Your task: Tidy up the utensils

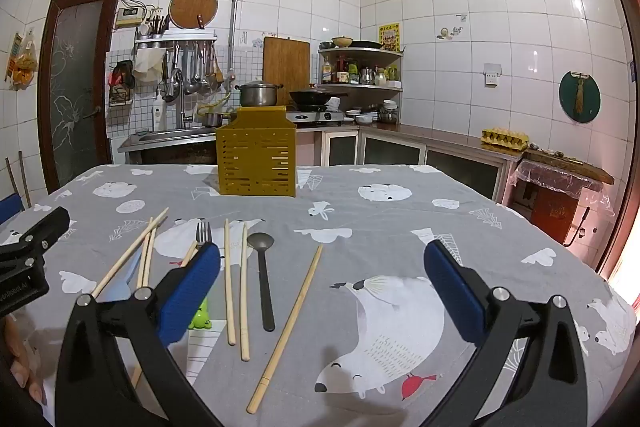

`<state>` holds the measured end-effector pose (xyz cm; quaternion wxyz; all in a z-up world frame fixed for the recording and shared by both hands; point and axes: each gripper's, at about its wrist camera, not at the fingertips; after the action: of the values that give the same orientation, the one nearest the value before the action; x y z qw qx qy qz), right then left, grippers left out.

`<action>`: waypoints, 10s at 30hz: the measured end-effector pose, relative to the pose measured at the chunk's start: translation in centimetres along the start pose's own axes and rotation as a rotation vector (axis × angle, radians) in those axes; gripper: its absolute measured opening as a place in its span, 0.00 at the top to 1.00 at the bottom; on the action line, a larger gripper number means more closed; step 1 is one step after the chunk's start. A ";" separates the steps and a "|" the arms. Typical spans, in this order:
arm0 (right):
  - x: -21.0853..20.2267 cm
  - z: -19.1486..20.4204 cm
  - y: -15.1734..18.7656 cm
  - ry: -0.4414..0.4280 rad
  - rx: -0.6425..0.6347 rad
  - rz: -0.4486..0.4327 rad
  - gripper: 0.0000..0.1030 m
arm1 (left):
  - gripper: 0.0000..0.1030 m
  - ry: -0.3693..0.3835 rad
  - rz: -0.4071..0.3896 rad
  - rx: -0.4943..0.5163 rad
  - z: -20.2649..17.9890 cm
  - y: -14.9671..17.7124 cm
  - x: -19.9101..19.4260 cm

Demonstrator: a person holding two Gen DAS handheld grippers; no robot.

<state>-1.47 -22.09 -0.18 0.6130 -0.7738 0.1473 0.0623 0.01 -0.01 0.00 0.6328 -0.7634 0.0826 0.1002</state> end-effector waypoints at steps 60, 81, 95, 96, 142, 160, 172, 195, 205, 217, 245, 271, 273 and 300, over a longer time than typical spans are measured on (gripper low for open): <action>0.6 0.2 0.4 -0.002 0.003 0.008 0.04 | 0.05 0.018 -0.016 0.002 -0.4 -0.3 -1.1; 0.7 0.2 0.4 -0.002 0.003 0.010 0.04 | 0.05 0.017 -0.015 0.002 -0.4 -0.3 -0.9; 0.7 0.2 0.5 -0.003 0.003 0.011 0.03 | 0.05 0.019 -0.014 -0.003 -0.3 -0.2 -1.0; 0.7 0.2 0.4 -0.003 0.003 0.011 0.04 | 0.05 0.019 -0.014 -0.003 -0.3 -0.2 -1.0; 3.0 1.0 -1.1 -0.053 -0.036 0.097 0.04 | 0.05 0.018 0.262 -0.027 0.5 -1.0 5.0; 13.6 0.8 -3.8 -0.073 -0.021 0.351 0.09 | 0.05 -0.025 0.450 -0.070 0.8 -4.7 15.0; 17.5 -0.3 -2.4 -0.034 -0.007 0.458 0.09 | 0.05 -0.033 0.511 -0.004 -0.7 -4.5 19.9; 21.7 0.2 -0.5 -0.105 0.066 0.628 0.73 | 0.29 -0.028 0.623 0.022 -1.0 -2.7 24.1; 21.9 0.1 -0.5 -0.107 0.061 0.624 0.73 | 0.51 -0.026 0.705 0.055 -1.3 -2.4 26.3; 22.3 0.1 -0.7 -0.111 0.066 0.637 0.74 | 0.75 0.002 0.775 0.027 -1.4 -2.2 27.7; 21.9 0.2 -1.7 -0.172 0.069 0.591 0.93 | 0.65 -0.017 0.678 0.017 -0.8 -4.8 26.2; 22.1 0.4 -1.0 -0.170 0.067 0.583 0.93 | 0.96 -0.025 0.745 0.023 -1.5 -3.3 28.7; 22.0 0.2 -1.3 -0.169 0.071 0.567 0.94 | 0.96 -0.020 0.731 0.011 -1.4 -3.8 28.3; 20.5 -2.8 -7.9 -0.159 0.103 0.333 0.93 | 0.96 0.024 0.406 -0.044 -0.1 -10.4 20.1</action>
<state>20.10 -26.30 2.18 0.6428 -0.6988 0.2275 0.2164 22.09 1.83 4.75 0.5817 -0.7459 0.2399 0.2184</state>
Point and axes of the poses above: each gripper's, at about its wrist camera, not at the fingertips, and x roughly the way its jaws point, z to its left, y to its underside, and after that the axes turned 14 degrees about -x, right-handed
